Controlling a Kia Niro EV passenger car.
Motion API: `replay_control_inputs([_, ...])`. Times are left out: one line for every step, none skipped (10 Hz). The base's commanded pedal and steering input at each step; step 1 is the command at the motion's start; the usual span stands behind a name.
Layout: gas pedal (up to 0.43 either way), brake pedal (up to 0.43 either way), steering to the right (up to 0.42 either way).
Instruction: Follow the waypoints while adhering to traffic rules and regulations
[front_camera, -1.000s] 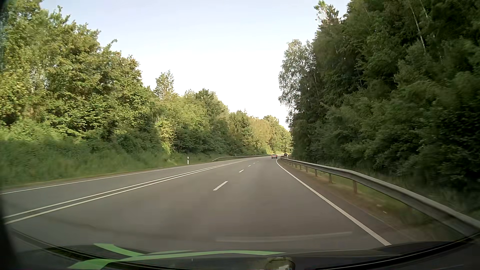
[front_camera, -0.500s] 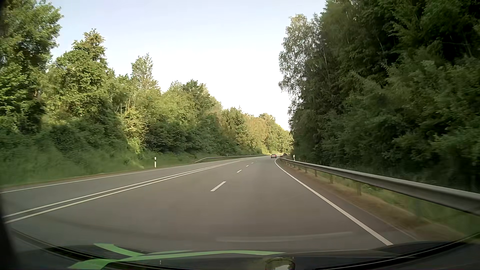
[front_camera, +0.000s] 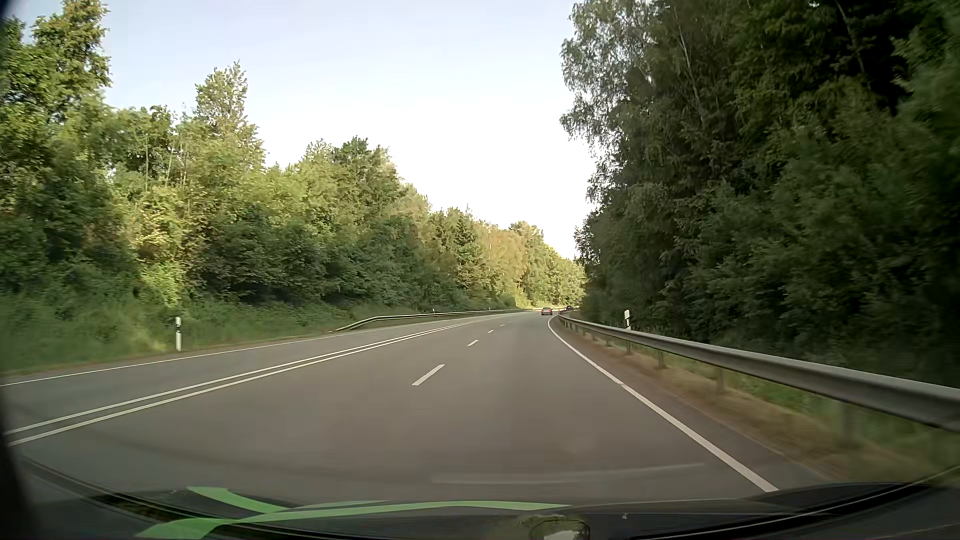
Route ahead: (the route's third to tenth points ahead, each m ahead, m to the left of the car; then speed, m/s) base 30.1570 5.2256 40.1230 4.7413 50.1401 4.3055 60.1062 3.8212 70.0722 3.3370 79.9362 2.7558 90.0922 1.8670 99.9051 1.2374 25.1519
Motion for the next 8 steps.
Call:
replay_control_inputs([0.429, 0.000, 0.005])
replay_control_inputs([0.429, 0.000, 0.005])
replay_control_inputs([0.409, 0.000, 0.005])
replay_control_inputs([0.390, 0.000, 0.004])
replay_control_inputs([0.378, 0.000, 0.004])
replay_control_inputs([0.378, 0.000, 0.004])
replay_control_inputs([0.378, 0.000, 0.004])
replay_control_inputs([0.398, 0.000, 0.004])
